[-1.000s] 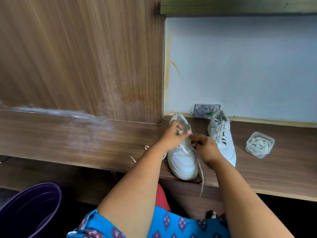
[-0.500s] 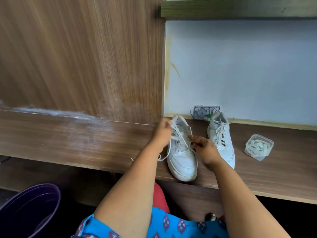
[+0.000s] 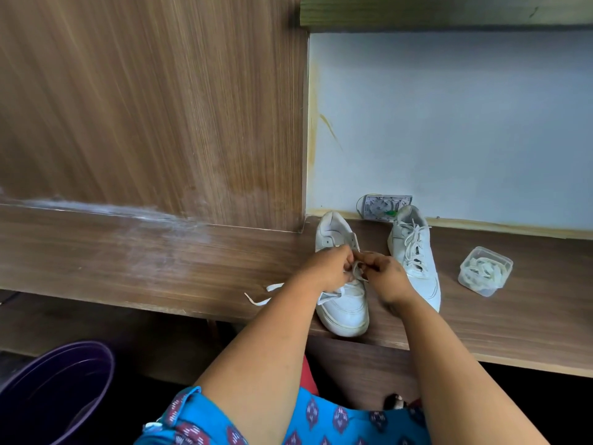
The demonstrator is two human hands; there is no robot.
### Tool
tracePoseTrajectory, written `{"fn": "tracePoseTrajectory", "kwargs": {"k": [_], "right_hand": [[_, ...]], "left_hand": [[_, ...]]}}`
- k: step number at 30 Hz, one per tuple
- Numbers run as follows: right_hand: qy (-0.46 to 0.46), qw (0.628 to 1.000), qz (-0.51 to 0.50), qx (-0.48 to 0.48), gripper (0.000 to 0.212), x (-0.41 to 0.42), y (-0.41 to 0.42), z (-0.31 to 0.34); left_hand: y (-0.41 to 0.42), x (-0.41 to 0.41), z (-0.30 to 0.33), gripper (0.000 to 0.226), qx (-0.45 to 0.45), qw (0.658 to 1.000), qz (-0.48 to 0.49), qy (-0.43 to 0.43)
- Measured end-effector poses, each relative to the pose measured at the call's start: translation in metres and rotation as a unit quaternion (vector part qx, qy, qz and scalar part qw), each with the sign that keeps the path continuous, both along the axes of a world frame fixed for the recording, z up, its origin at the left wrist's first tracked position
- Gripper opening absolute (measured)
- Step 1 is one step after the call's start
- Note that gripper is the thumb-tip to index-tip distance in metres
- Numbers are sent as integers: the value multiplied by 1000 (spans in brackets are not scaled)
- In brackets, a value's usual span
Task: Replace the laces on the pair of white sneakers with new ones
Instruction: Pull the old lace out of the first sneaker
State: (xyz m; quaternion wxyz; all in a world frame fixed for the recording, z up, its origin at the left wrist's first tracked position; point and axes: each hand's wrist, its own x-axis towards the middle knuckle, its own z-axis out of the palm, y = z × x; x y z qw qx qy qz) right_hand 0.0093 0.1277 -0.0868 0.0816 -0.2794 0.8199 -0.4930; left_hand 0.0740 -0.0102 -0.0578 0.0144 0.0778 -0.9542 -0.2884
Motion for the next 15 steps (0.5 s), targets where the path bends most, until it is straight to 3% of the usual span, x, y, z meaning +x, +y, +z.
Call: {"fn": "tracePoseTrajectory", "kwargs": {"k": [7, 12, 15], "right_hand": [[6, 1000, -6, 6, 40, -2, 0, -2], [1, 1000, -1, 4, 37, 2, -1, -1], [25, 999, 9, 24, 35, 5, -4, -1]], "left_hand": [[-6, 1, 1, 10, -35, 999, -1, 7], [-9, 0, -3, 19, 51, 983, 134, 117], [-12, -3, -7, 18, 66, 976, 174, 114]]}}
